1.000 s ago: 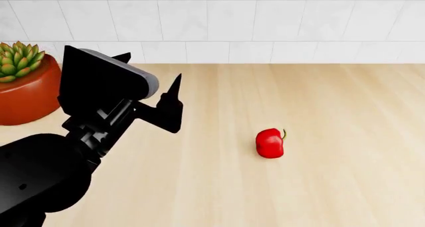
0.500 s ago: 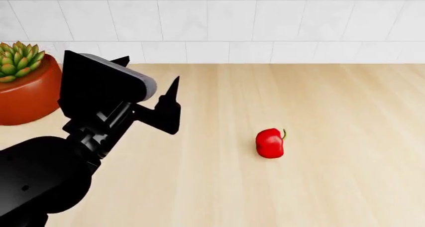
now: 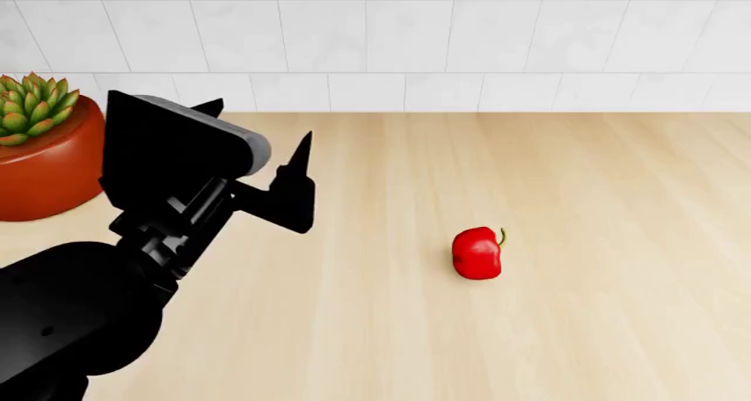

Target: Pick the corn, bell pepper from the counter and place them in the cabinet. Then close the cabinet.

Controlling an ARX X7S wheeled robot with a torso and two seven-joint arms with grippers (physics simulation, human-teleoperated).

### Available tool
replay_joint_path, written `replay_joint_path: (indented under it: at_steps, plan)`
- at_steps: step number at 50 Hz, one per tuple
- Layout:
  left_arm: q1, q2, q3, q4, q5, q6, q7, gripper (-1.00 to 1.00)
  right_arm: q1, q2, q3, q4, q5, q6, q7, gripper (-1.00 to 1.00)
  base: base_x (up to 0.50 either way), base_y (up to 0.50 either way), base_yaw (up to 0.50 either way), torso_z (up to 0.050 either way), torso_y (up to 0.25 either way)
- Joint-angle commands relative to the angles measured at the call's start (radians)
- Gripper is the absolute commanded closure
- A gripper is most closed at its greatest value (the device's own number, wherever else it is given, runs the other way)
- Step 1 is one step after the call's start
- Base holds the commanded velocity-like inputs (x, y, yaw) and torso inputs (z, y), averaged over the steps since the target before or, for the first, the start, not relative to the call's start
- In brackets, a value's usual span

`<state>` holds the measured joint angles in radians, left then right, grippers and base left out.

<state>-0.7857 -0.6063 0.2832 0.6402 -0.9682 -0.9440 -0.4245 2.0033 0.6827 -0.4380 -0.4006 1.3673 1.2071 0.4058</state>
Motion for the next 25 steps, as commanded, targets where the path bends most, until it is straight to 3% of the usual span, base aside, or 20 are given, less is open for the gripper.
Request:
replay_joint_path:
  at_steps: [1, 12, 25]
  plan:
    - [0.002, -0.003, -0.004, -0.003, 0.003, 0.01, -0.003, -1.0, -0.042, 0.1, 0.037, -0.097, 0.235, 0.082, 0.106, -1.0, 0.0, 0.0, 0.0, 0.0, 0.0]
    - [0.001, -0.006, -0.012, -0.003, 0.005, 0.018, -0.012, -1.0, -0.241, 0.251, 0.098, -0.17, 0.443, 0.007, 0.201, -1.0, 0.0, 0.0, 0.0, 0.0, 0.0]
    - [0.0, -0.007, -0.017, -0.001, -0.002, 0.019, -0.023, -1.0, -0.606, 0.337, 0.193, -0.236, 0.418, -0.134, 0.154, -1.0, 0.0, 0.0, 0.0, 0.0, 0.0]
